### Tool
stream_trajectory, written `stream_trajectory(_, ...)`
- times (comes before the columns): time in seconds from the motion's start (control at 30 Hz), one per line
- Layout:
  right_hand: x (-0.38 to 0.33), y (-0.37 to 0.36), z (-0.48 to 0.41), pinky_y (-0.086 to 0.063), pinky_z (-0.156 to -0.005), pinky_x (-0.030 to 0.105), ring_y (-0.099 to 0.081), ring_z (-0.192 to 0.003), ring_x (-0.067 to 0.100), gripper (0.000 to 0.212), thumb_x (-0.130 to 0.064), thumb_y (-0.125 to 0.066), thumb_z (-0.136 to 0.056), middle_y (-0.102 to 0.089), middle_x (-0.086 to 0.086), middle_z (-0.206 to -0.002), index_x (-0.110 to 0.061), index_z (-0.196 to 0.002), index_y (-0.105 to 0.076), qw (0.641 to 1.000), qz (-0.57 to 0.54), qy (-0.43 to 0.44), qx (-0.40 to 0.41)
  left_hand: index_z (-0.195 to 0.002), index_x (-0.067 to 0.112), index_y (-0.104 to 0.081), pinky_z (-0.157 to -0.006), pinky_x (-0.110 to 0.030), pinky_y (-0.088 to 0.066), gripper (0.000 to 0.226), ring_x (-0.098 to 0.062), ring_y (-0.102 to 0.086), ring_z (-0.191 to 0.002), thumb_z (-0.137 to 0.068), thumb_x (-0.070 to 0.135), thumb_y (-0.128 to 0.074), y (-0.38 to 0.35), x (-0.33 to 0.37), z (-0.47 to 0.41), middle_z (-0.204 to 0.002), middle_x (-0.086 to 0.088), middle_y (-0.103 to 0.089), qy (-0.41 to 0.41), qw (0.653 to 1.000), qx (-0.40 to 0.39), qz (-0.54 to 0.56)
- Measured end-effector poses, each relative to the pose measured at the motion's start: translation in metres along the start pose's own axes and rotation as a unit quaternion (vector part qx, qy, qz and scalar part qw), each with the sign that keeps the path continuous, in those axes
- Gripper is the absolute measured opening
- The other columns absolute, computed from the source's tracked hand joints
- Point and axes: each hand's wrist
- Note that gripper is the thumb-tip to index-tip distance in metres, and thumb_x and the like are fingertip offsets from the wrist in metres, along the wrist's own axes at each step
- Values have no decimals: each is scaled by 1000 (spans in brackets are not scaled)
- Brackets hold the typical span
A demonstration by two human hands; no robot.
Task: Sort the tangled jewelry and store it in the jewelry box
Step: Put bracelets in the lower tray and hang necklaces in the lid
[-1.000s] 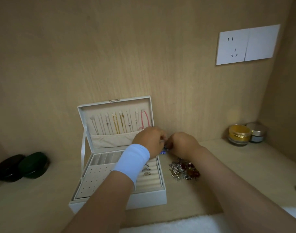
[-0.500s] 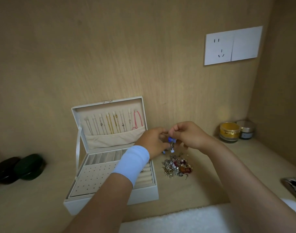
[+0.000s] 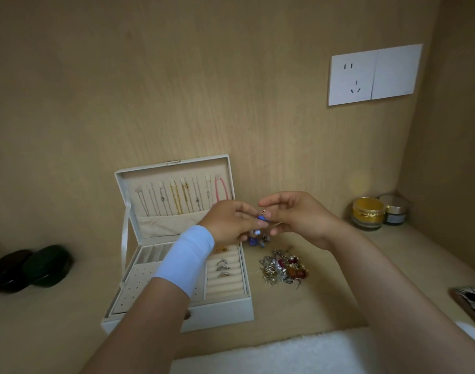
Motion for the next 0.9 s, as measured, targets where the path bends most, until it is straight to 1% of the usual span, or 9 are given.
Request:
stream_trajectory(0.13,-5,-31,-4,-60,-66,25,-72,-76,16,25,5,-71,-86,-75,12,-90,-3,-109,-70,999,4,22,-30,-95,5,-70,-59,-20,-53,9,-8,-64,-58,-86,6,-73,39,-1,19,-77,-8,-75,-5,999,36,-13)
stream_trajectory(0.3,-3,-81,-27,-59,-55,27,-66,-62,20,21,5,-68,-89,-71,14,-77,1,-110,-69,997,60,37,9,-88,10,-74,-55,-20,-49,4,-10,-68,-62,-86,13,-75,71,-26,36,-73,-7,-75,10,996,83,-13)
stream_trajectory(0.4,2,-98,-44,-62,-68,37,-69,-69,24,19,-4,-72,-89,-73,14,-83,-8,-108,-72,978,202,54,11,-83,18,-76,-61,-21,-48,4,-7,-63,-58,-86,19,-74,78,-49,42,-66,-2,-72,23,993,105,-51)
stream_trajectory(0.5,4,-106,-55,-61,-76,29,-71,-76,13,21,-11,-77,-86,-74,3,-89,-16,-105,-74,942,329,61,-2,-79,27,-77,-67,-16,-44,8,2,-62,-62,-86,24,-74,79,-63,46,-66,14,-70,15,989,107,-97)
stream_trajectory(0.6,7,-113,-60,-55,-64,17,-67,-66,2,22,-10,-81,-82,-73,-2,-82,-17,-101,-73,932,358,46,-28,-75,32,-76,-73,-21,-46,11,-3,-64,-74,-86,30,-72,84,-71,45,-70,16,-71,11,982,131,-133)
stream_trajectory(0.67,8,-118,-61,-53,-60,17,-67,-64,3,19,-9,-81,-81,-73,-2,-80,-16,-97,-74,933,356,38,-31,-76,33,-75,-76,-25,-50,12,-4,-65,-78,-86,32,-70,87,-77,44,-73,17,-70,7,976,159,-150)
stream_trajectory(0.73,7,-121,-62,-53,-61,20,-66,-62,4,15,-8,-81,-82,-74,2,-80,-13,-95,-75,946,321,36,-19,-78,34,-73,-77,-25,-50,12,-2,-63,-81,-87,32,-67,88,-81,45,-78,19,-69,-4,967,185,-175)
stream_trajectory(0.83,2,-121,-63,-50,-60,14,-62,-60,-5,14,-10,-80,-82,-73,-2,-79,-12,-95,-76,947,317,49,0,-90,33,-70,-72,-20,-44,6,0,-61,-84,-88,29,-66,89,-81,43,-86,18,-68,-15,967,187,-170)
stream_trajectory(0.9,3,-123,-63,-55,-71,20,-67,-72,0,12,-10,-81,-80,-74,-5,-80,-16,-90,-77,940,338,46,-3,-93,32,-70,-70,-16,-42,9,0,-63,-85,-86,27,-70,89,-83,42,-87,15,-71,-14,977,165,-130)
Point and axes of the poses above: each hand's wrist, its own z-axis away from the middle knuckle, its own y-axis out of the back of the hand, x = y × z
